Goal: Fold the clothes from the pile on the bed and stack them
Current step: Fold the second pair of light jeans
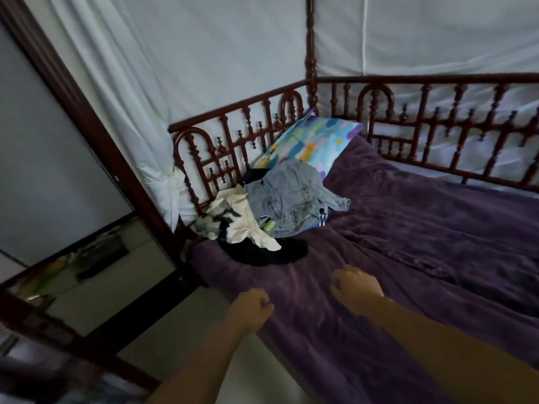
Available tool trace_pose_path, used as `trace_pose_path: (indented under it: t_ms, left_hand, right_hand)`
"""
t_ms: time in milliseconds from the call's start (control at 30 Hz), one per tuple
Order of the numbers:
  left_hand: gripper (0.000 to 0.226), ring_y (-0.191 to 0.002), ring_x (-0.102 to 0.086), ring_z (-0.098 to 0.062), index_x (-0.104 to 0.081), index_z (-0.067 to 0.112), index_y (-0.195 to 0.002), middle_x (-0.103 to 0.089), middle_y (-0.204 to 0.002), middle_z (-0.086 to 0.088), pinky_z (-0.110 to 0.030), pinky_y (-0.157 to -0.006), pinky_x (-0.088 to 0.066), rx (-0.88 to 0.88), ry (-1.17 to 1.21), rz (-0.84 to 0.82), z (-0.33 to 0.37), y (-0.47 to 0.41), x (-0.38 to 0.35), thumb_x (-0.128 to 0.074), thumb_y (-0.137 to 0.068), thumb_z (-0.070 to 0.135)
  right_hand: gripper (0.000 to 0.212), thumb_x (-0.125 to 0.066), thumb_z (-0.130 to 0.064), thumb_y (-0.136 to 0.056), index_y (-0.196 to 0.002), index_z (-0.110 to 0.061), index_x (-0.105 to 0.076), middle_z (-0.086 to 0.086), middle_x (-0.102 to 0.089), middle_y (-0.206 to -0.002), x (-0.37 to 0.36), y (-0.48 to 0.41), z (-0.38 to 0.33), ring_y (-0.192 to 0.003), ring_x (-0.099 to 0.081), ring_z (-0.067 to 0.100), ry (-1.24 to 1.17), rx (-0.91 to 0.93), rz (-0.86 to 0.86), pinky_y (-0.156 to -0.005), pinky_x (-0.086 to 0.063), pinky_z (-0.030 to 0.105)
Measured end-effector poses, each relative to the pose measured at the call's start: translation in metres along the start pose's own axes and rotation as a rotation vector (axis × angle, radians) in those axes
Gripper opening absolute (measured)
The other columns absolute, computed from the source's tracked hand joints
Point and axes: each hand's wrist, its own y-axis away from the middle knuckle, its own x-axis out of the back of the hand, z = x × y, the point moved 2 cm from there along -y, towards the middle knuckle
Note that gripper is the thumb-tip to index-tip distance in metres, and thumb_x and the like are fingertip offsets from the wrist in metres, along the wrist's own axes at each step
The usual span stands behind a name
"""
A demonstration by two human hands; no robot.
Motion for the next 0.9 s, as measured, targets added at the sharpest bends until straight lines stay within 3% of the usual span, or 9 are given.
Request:
trace_pose_path:
  t_ms: [100, 400, 567, 733, 833, 900]
  left_hand:
    - [0.026, -0.109, -0.059, -0.024, -0.063, 0.015, -0.105, -0.066, -0.113, -0.005, -0.025, -0.09, -0.041, 0.03, -0.032, -0.031, -0.015, -0.056, 0.012, -0.058, -0.087, 0.034]
    - [0.019, -0.104, -0.06, -0.021, -0.062, 0.015, -0.1, -0.067, -0.106, -0.004, -0.025, -0.09, -0.041, 0.015, -0.029, -0.118, -0.046, -0.192, 0.067, -0.06, -0.087, 0.03]
    - [0.015, -0.096, -0.059, -0.017, -0.06, 0.018, -0.097, -0.064, -0.099, -0.001, -0.026, -0.08, -0.044, -0.02, -0.029, -0.183, -0.072, -0.269, 0.083, -0.06, -0.089, 0.031]
    - [0.009, -0.088, -0.061, -0.015, -0.06, 0.02, -0.091, -0.056, -0.077, 0.009, -0.025, -0.079, -0.047, -0.089, -0.031, -0.316, -0.092, -0.363, 0.076, -0.062, -0.088, 0.028]
    - [0.007, -0.09, -0.061, -0.015, -0.059, 0.024, -0.082, -0.058, -0.079, 0.009, -0.025, -0.081, -0.046, -0.165, -0.028, -0.395, -0.098, -0.426, 0.073, -0.06, -0.088, 0.026]
    - [0.005, -0.093, -0.061, -0.017, -0.059, 0.024, -0.084, -0.061, -0.087, 0.004, -0.026, -0.081, -0.045, -0.2, -0.017, -0.423, -0.104, -0.467, 0.074, -0.059, -0.089, 0.026]
  right_hand:
    - [0.029, -0.048, -0.045, -0.091, -0.109, -0.025, -0.057, -0.001, -0.054, -0.118, -0.018, -0.063, 0.001, -0.106, -0.058, 0.023, -0.031, -0.049, -0.048, -0.08, -0.044, 0.032]
    - [0.028, -0.05, -0.04, -0.089, -0.108, -0.023, -0.061, 0.001, -0.06, -0.12, -0.05, -0.202, -0.01, -0.108, -0.06, 0.025, -0.1, -0.163, -0.168, -0.084, -0.048, 0.031]
    - [0.023, -0.05, -0.038, -0.089, -0.103, -0.022, -0.059, 0.002, -0.061, -0.115, -0.064, -0.263, -0.011, -0.102, -0.061, 0.026, -0.147, -0.255, -0.191, -0.071, -0.042, 0.03]
    - [0.03, -0.048, -0.044, -0.09, -0.109, -0.025, -0.06, 0.001, -0.063, -0.12, -0.091, -0.322, 0.006, -0.108, -0.061, 0.026, -0.181, -0.457, -0.197, -0.083, -0.048, 0.033]
    - [0.043, -0.048, -0.057, -0.09, -0.118, -0.026, -0.06, 0.002, -0.062, -0.124, -0.113, -0.358, 0.016, -0.112, -0.059, 0.026, -0.221, -0.624, -0.195, -0.088, -0.047, 0.033]
    - [0.043, -0.049, -0.055, -0.09, -0.117, -0.024, -0.06, 0.003, -0.062, -0.123, -0.127, -0.389, 0.02, -0.111, -0.059, 0.028, -0.219, -0.687, -0.175, -0.086, -0.047, 0.033]
